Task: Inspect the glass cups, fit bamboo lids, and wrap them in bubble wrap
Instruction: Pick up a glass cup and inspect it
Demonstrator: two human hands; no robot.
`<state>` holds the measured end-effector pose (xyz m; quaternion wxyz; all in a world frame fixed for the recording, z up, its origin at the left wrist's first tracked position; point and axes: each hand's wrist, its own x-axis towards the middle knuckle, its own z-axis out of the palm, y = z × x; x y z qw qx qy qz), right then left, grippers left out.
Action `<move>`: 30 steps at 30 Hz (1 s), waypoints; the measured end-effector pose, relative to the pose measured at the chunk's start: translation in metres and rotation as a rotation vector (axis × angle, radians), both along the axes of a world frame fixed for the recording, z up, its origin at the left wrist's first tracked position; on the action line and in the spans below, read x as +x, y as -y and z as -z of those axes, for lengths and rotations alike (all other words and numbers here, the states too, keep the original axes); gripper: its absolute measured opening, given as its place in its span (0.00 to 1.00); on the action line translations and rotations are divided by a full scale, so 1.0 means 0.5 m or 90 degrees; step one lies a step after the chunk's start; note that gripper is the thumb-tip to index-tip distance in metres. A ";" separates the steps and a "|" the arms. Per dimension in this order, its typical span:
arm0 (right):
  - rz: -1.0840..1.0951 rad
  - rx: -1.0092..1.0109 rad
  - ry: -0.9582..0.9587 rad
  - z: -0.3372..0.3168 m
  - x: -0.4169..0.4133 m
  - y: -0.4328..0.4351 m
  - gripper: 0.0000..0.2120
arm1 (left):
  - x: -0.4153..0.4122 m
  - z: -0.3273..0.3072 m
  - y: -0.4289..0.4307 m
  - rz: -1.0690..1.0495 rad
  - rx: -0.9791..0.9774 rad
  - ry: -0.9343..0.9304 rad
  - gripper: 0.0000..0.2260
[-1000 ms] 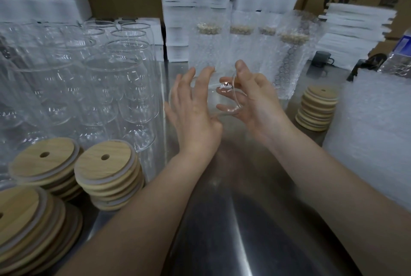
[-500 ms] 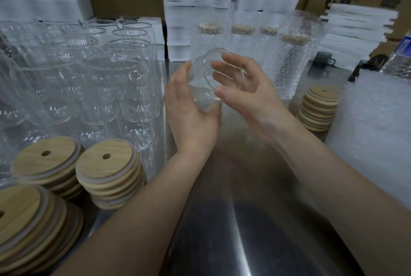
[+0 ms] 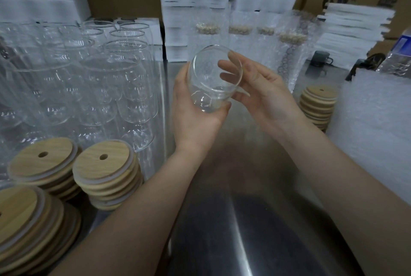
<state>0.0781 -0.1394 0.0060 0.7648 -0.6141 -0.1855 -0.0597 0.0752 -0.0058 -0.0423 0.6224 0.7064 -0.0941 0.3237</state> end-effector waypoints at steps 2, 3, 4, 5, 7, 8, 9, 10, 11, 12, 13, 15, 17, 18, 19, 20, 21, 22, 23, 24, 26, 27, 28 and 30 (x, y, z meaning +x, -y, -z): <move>0.022 0.013 0.001 0.002 0.002 0.004 0.12 | 0.001 -0.002 0.002 0.028 0.002 -0.014 0.44; 0.031 0.021 -0.001 0.004 0.004 0.006 0.12 | 0.000 -0.003 0.004 0.050 -0.024 -0.027 0.45; 0.039 0.027 -0.004 0.006 0.006 0.008 0.13 | -0.001 -0.005 0.005 0.072 -0.069 -0.044 0.46; 0.048 0.027 -0.007 0.008 0.007 0.009 0.13 | -0.002 -0.007 0.005 0.089 -0.120 -0.064 0.45; 0.069 0.014 -0.010 0.013 0.008 0.009 0.12 | -0.001 -0.012 0.000 0.107 -0.205 -0.117 0.42; 0.076 0.002 -0.009 0.015 0.007 0.008 0.12 | -0.001 -0.015 -0.004 0.118 -0.237 -0.151 0.38; 0.078 -0.009 -0.004 0.016 0.006 0.006 0.11 | 0.000 -0.018 -0.008 0.134 -0.270 -0.181 0.35; 0.080 -0.022 0.004 0.017 0.004 0.002 0.11 | 0.002 -0.022 -0.012 0.155 -0.309 -0.202 0.33; 0.082 -0.038 0.015 0.016 0.001 -0.002 0.09 | 0.003 -0.025 -0.016 0.178 -0.347 -0.217 0.30; 0.087 -0.059 0.033 0.016 -0.003 -0.007 0.08 | 0.004 -0.028 -0.020 0.205 -0.375 -0.230 0.28; 0.092 -0.086 0.059 0.015 -0.008 -0.012 0.09 | 0.005 -0.031 -0.025 0.233 -0.388 -0.243 0.27; 0.088 -0.174 0.130 0.014 -0.018 -0.023 0.14 | 0.006 -0.033 -0.035 0.293 -0.394 -0.276 0.27; 0.089 -0.312 0.203 0.016 -0.027 -0.032 0.24 | 0.008 -0.031 -0.044 0.356 -0.445 -0.315 0.29; 0.104 -0.383 0.244 0.019 -0.030 -0.035 0.29 | 0.010 -0.030 -0.045 0.385 -0.483 -0.326 0.32; 0.129 -0.445 0.287 0.020 -0.032 -0.037 0.32 | 0.013 -0.029 -0.045 0.409 -0.506 -0.330 0.35; 0.157 -0.493 0.327 0.021 -0.033 -0.038 0.35 | 0.015 -0.027 -0.044 0.426 -0.507 -0.335 0.37; 0.187 -0.526 0.360 0.021 -0.032 -0.037 0.36 | 0.018 -0.024 -0.042 0.441 -0.491 -0.340 0.38; 0.215 -0.550 0.383 0.021 -0.033 -0.037 0.36 | 0.019 -0.020 -0.040 0.459 -0.470 -0.344 0.38; 0.236 -0.568 0.393 0.020 -0.033 -0.037 0.37 | 0.022 -0.016 -0.039 0.477 -0.450 -0.348 0.37; 0.249 -0.579 0.394 0.020 -0.034 -0.037 0.38 | 0.022 -0.013 -0.038 0.495 -0.438 -0.351 0.36; 0.269 -0.586 0.393 0.022 -0.036 -0.041 0.37 | 0.025 -0.008 -0.041 0.529 -0.416 -0.349 0.34; 0.288 -0.586 0.398 0.024 -0.038 -0.044 0.37 | 0.024 -0.007 -0.043 0.540 -0.403 -0.344 0.34; 0.309 -0.587 0.405 0.025 -0.039 -0.047 0.36 | 0.022 -0.007 -0.045 0.543 -0.394 -0.339 0.34; 0.336 -0.575 0.407 0.028 -0.040 -0.053 0.33 | 0.017 -0.008 -0.044 0.544 -0.377 -0.333 0.33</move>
